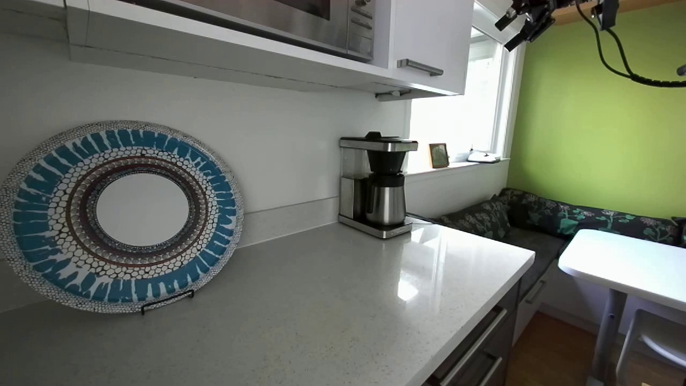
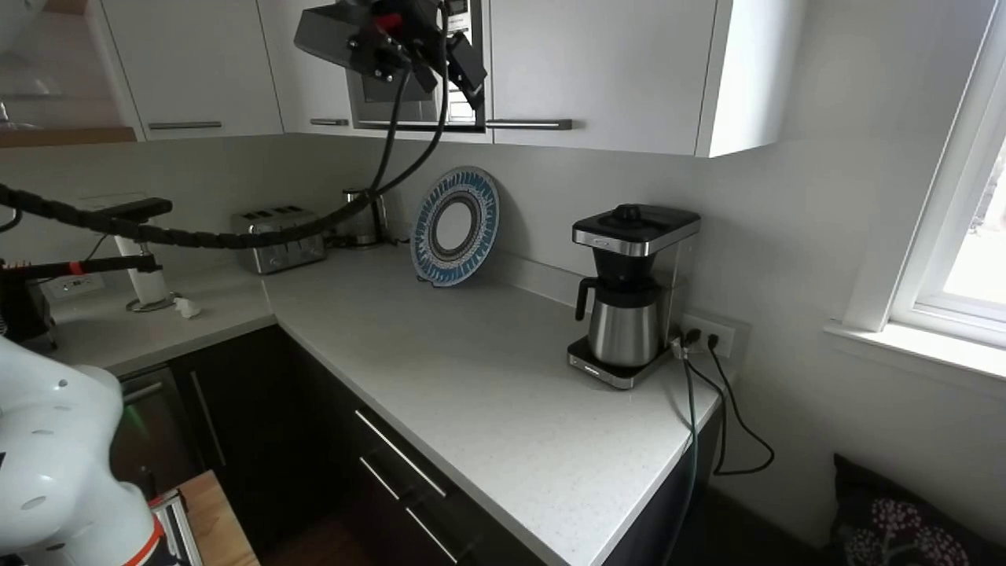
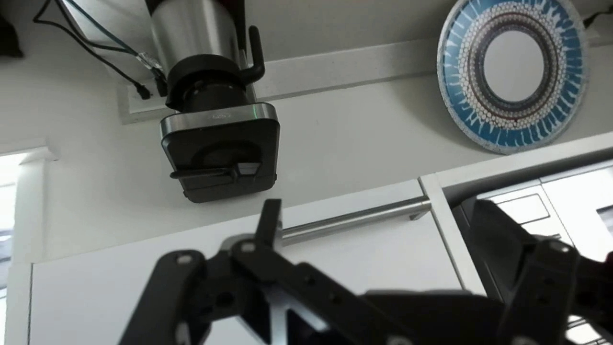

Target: Close the top right cupboard door

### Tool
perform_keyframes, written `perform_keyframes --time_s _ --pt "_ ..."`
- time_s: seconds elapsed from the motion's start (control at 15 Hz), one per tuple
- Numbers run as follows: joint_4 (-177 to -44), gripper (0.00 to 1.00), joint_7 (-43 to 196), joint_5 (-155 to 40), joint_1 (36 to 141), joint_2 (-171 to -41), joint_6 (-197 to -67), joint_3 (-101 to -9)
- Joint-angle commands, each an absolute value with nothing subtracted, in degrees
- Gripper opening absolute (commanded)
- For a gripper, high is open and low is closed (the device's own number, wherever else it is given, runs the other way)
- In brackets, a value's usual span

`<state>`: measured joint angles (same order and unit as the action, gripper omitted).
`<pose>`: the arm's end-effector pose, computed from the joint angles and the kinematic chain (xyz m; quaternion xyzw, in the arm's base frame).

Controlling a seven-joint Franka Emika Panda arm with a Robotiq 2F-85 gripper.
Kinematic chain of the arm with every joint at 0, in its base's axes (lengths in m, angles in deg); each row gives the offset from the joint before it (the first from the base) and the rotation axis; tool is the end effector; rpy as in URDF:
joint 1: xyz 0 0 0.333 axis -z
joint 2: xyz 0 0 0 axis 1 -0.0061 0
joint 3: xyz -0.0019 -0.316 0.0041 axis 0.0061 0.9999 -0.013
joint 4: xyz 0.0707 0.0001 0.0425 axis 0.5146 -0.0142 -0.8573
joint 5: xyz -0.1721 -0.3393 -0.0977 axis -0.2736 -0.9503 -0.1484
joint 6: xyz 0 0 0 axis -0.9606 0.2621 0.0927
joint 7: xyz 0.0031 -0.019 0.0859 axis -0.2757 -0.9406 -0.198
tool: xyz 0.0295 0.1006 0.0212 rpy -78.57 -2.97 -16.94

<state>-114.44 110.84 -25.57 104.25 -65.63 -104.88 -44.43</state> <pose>0.3713 -0.2117 0.8176 -0.9105 0.0067 -0.3943 0.1242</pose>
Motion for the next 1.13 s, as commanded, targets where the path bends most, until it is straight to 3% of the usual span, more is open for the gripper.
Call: perform_keyframes --time_s 0.0,0.53,1.07 --pt "-119.01 1.0 109.6 -33.47 101.19 -60.3 -105.58 -44.63" --pt "-123.85 1.0 109.58 -42.12 97.69 -52.2 -105.46 -45.02" --pt "-122.04 1.0 109.44 -42.25 95.96 -53.31 -105.08 -43.79"
